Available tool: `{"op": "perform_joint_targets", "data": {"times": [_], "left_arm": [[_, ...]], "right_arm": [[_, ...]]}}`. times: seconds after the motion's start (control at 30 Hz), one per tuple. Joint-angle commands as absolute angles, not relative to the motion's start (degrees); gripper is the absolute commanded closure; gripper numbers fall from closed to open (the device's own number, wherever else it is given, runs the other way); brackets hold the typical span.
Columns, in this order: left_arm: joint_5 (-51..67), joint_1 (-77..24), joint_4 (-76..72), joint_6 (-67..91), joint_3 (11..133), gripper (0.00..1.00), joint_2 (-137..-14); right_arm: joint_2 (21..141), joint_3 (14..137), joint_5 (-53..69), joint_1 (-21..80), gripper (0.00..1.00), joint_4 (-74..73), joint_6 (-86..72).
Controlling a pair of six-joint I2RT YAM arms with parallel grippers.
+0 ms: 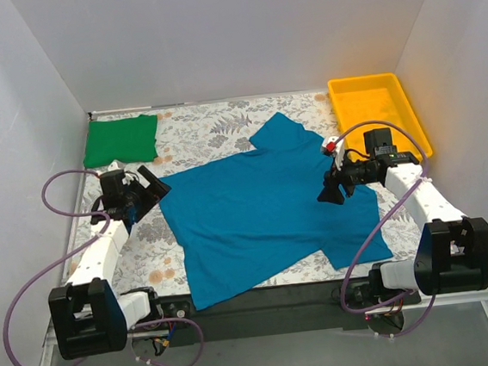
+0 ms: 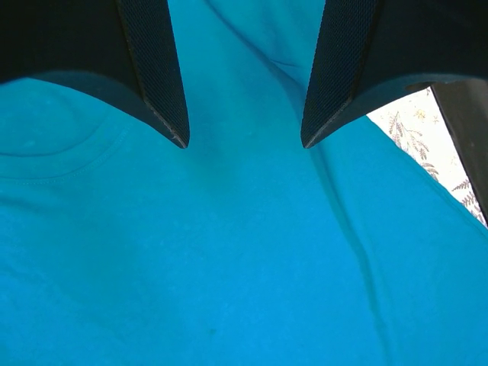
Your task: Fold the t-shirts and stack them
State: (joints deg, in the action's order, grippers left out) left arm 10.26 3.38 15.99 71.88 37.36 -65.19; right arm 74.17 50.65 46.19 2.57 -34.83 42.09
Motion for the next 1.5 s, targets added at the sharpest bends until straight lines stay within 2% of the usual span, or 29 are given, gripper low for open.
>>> {"op": "perform_joint_targets", "data": {"times": [0.0,0.83,1.07,1.17,1.3,1.47], "left_arm": [[12.0,4.7,13.4,72.6,39.8,0.07,-67.1],[15.4,8.2,8.4,72.3,43.5,0.09,-78.3],[15.9,9.1,7.4,70.8,48.6,0.17,-87.1],[15.6,9.4,7.3,69.8,51.9,0.23,-91.7],[15.4,9.4,8.2,68.3,57.0,0.36,-97.2],[12.5,9.4,11.4,65.7,60.8,0.45,-101.5]], "right_arm": [[72.9,49.9,46.1,2.1,0.33,-33.6,41.7],[74.4,49.6,45.6,2.1,0.33,-33.5,42.1],[74.4,49.4,45.3,2.1,0.33,-33.6,42.2],[74.6,49.4,45.2,2.1,0.33,-33.6,42.2],[75.0,49.3,45.0,2.1,0.32,-33.6,42.2],[75.4,49.4,44.9,2.1,0.32,-33.6,42.2]]}}
